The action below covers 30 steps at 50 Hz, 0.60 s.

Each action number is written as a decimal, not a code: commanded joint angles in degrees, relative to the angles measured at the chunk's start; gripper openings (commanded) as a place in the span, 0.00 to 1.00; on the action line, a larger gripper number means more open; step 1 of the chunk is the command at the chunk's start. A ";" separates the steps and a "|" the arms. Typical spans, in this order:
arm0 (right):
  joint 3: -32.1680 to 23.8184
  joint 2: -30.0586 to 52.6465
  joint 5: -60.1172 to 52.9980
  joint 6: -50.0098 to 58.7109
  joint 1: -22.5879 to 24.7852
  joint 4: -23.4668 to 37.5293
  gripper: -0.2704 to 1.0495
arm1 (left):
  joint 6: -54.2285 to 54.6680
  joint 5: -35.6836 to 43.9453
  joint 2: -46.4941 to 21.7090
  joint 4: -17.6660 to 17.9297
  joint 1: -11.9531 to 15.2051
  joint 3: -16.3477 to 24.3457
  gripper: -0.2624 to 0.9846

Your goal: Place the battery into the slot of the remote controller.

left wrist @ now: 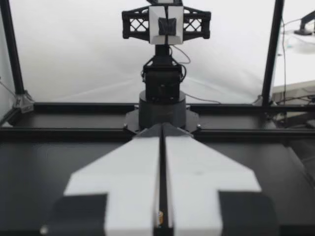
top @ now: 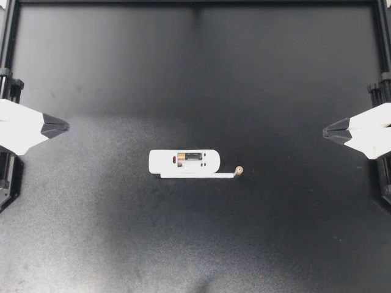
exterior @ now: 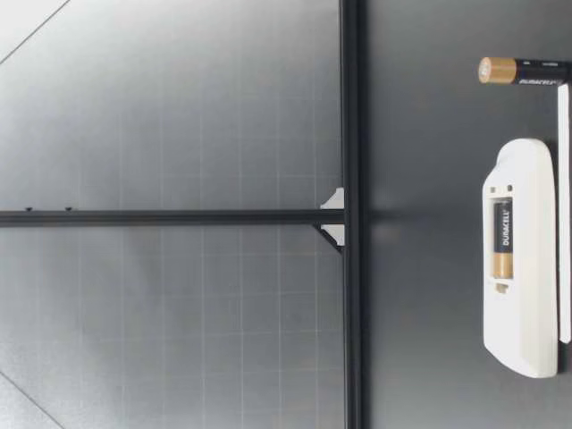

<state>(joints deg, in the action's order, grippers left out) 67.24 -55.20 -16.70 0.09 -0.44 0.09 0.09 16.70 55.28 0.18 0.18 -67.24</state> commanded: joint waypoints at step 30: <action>-16.35 24.08 21.09 2.81 -3.43 -0.35 0.08 | -0.97 4.31 -0.53 -0.09 0.70 0.53 0.10</action>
<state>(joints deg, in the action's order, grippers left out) 54.76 -33.66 0.18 2.90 -3.43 -0.18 -0.79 20.30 55.28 0.09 0.79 -67.32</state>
